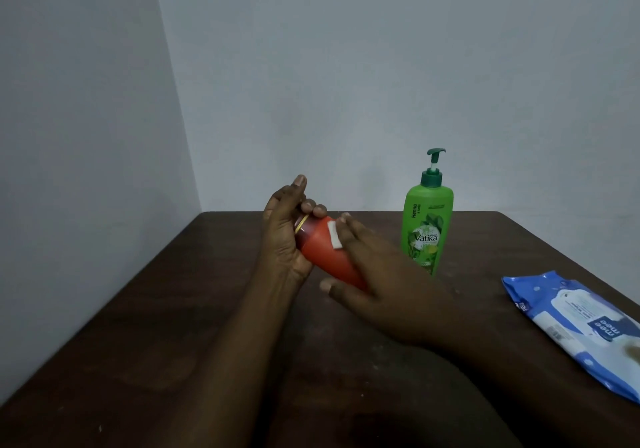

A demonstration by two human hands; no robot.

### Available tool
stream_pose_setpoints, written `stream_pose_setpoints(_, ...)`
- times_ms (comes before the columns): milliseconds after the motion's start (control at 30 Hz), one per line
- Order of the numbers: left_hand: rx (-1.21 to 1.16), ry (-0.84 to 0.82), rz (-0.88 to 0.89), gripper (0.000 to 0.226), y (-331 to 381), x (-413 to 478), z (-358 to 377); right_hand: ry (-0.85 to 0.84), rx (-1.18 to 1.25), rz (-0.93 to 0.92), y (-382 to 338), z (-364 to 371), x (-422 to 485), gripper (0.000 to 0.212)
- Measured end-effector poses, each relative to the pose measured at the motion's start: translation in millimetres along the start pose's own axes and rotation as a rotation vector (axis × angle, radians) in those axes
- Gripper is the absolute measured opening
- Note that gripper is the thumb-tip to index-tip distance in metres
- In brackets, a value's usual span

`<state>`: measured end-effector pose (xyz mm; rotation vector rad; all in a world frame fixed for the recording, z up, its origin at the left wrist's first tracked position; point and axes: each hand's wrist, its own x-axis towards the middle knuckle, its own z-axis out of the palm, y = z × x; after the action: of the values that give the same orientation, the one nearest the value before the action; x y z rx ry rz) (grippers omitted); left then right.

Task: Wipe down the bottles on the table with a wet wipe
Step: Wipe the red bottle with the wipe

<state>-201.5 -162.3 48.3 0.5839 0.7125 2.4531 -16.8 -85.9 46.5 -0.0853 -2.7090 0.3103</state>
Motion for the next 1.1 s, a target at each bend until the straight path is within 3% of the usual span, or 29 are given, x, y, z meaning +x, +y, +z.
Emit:
stream_pose_setpoints(100, -0.007, 0.022, 0.035, 0.027, 5.1, -0.5, 1.6, -0.041, 0.310, 0.125, 10.1, 16.1, 45.6, 0.067)
stream_pose_setpoints(167, -0.003, 0.026, 0.077, 0.026, 6.5, -1.6, 3.2, -0.096, 0.393, 0.145, 12.4, 20.7, 53.5, 0.047)
stream_pose_setpoints(333, 0.022, 0.003, 0.025, 0.023, 3.5, -3.1, 6.2, -0.167, 0.862, 0.219, 30.3, -23.5, -4.8, 0.019)
stream_pose_setpoints(433, 0.021, -0.038, -0.041, 0.022, 6.0, -4.5, 7.8, -0.193, 0.837, 0.320, 34.8, -6.1, 14.1, 0.030)
stream_pose_setpoints(533, -0.019, -0.054, -0.059, 0.043, 13.7, -4.0, 4.5, -0.248, 0.935, 0.301, 38.2, 6.1, 27.6, 0.037)
stream_pose_setpoints(633, -0.030, -0.056, -0.047, 0.063, 17.2, 0.4, -0.5, -0.182, 1.110, 0.328, 39.0, 15.6, 37.5, 0.038)
stream_pose_setpoints(733, 0.249, -0.023, -0.034, 0.061, 9.1, 0.1, 4.2, -0.052, 1.236, 0.355, 44.2, 22.2, 53.7, 0.037)
stream_pose_setpoints(867, 0.815, -0.052, 0.103, 0.033, -15.3, -1.9, 1.8, 0.126, 1.344, 0.332, 55.2, 26.5, 75.0, 0.042)
stream_pose_setpoints(1100, 0.930, -0.134, 0.079, 0.040, -11.6, -3.2, -4.9, 0.303, 1.502, 0.248, 64.5, 30.4, 75.1, 0.038)
